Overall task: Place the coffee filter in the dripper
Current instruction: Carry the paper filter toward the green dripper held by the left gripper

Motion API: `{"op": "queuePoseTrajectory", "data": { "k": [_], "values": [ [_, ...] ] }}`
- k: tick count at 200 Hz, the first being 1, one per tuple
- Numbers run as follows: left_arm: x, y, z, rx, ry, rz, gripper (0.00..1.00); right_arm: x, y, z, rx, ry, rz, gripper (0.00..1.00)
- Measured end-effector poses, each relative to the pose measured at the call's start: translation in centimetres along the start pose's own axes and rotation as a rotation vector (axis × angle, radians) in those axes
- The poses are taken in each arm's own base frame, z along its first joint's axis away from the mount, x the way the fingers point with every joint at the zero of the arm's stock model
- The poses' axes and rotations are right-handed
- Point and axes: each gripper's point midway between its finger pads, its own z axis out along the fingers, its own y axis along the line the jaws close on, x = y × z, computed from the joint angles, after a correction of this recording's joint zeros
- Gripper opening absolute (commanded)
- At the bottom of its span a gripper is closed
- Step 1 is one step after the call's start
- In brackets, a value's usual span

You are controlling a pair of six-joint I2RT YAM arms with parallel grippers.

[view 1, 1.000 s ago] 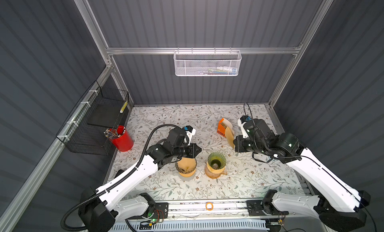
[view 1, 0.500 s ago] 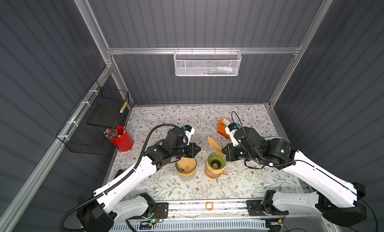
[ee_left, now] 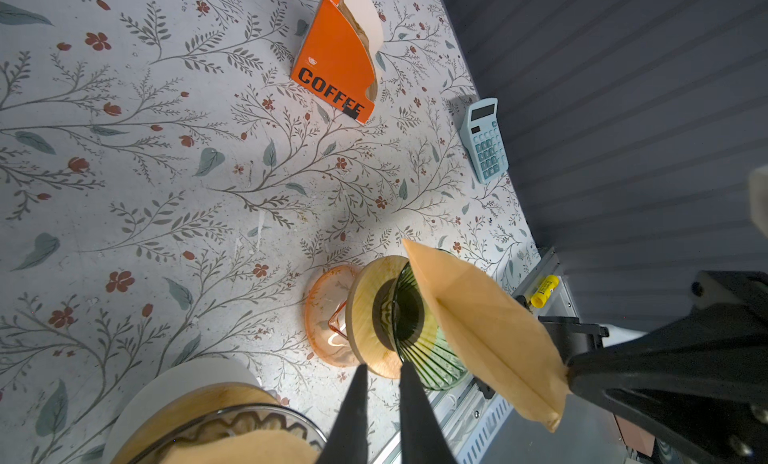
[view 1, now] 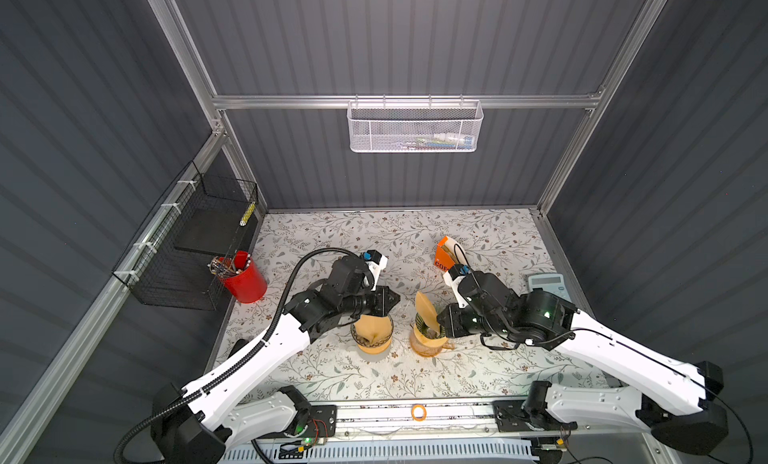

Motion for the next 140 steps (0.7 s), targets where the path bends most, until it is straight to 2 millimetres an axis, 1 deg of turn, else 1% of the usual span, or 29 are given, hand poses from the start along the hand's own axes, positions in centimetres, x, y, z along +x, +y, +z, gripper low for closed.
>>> {"op": "queuePoseTrajectory", "data": {
  "k": [19, 33, 62, 140],
  "values": [
    [-0.3, -0.8, -0.3, 0.017, -0.003, 0.018, 0.17, 0.4, -0.3, 0.5, -0.004, 0.000, 0.017, 0.00],
    [-0.4, -1.4, -0.5, 0.034, -0.001, 0.032, 0.17, 1.0, -0.9, 1.3, 0.007, 0.010, 0.027, 0.00],
    [0.2, -2.6, 0.0, 0.069, 0.036, 0.053, 0.18, 2.1, -2.2, 2.6, 0.041, 0.032, 0.042, 0.00],
    [3.1, -4.3, 2.4, 0.120, 0.175, 0.080, 0.17, 1.6, -2.9, 3.3, 0.077, -0.007, 0.047, 0.00]
  ]
}}
